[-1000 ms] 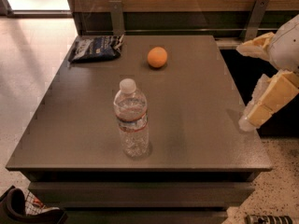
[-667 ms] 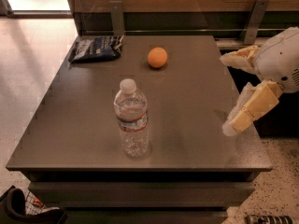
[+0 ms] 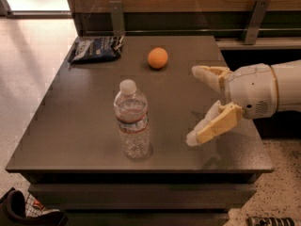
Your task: Move water bottle near blue chip bag
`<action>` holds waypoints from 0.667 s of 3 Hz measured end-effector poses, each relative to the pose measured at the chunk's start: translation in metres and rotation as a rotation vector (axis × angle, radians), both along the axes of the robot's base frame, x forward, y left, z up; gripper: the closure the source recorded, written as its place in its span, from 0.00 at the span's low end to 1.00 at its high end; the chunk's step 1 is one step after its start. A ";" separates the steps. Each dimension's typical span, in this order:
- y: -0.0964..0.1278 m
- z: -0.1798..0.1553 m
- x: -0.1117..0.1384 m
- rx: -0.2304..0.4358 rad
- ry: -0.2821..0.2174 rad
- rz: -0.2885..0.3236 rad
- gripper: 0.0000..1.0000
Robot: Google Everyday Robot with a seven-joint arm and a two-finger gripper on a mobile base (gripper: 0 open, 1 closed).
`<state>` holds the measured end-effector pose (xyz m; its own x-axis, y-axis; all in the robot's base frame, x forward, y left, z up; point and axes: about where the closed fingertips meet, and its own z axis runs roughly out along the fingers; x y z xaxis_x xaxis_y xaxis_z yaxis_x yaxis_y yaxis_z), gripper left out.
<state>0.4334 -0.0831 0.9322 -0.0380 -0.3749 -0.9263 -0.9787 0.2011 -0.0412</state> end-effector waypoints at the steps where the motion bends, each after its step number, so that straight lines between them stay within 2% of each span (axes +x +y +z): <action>1: 0.015 0.001 0.001 0.097 -0.046 0.013 0.00; 2: 0.038 -0.002 0.000 0.134 -0.065 0.042 0.00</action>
Offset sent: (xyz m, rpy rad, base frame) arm -0.0002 0.0610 -0.0096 0.1801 -0.0843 0.0711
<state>0.4330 -0.0455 0.9297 0.0366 -0.2480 -0.9681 -0.9826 0.1678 -0.0801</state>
